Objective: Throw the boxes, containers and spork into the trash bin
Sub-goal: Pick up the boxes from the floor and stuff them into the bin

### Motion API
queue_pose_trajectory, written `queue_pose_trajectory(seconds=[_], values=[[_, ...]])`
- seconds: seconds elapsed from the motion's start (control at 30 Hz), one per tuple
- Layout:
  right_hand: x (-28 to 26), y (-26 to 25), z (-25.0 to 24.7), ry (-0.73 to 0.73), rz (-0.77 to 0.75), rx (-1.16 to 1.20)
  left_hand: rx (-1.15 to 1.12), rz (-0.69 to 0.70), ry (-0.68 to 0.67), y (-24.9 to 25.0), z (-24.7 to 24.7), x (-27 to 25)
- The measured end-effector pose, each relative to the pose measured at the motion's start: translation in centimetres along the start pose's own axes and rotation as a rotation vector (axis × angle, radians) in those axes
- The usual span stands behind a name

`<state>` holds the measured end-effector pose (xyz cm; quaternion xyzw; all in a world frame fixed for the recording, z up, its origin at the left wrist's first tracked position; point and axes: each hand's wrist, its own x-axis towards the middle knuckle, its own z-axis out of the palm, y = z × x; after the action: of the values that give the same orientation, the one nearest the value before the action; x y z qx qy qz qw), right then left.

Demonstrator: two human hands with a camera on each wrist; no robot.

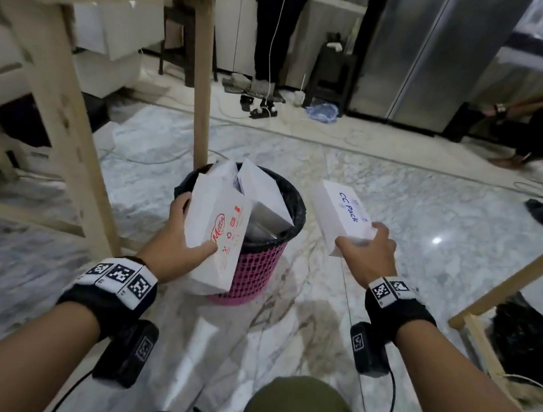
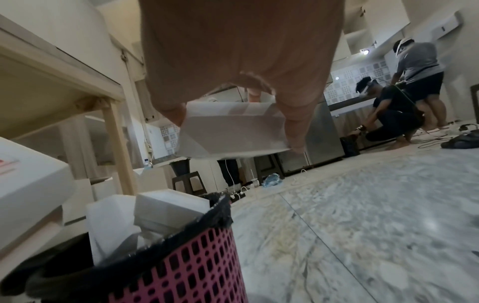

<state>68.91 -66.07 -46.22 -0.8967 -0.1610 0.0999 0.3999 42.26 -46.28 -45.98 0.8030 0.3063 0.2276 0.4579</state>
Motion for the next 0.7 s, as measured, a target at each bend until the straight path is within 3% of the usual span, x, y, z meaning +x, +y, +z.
queue_pose_trajectory(seconds=[0.13,0.4,0.53,0.7], values=[[1.9,-2.9,1.5,-0.052,-0.086,0.03,-0.07,0.016,0.087,0.4,0.7,2.5],[6.8,-6.9,8.0,-0.189,-0.08,0.093,-0.239,-0.182,0.278,-2.1,4.5,8.4],[8.5,-8.1,11.0,-0.268,-0.054,0.097,-0.179,-0.15,0.322,-2.6,5.7,10.2],[9.1,-8.1,13.1,-0.396,-0.043,-0.015,-0.099,-0.24,0.324,-3.3,5.7,10.9]])
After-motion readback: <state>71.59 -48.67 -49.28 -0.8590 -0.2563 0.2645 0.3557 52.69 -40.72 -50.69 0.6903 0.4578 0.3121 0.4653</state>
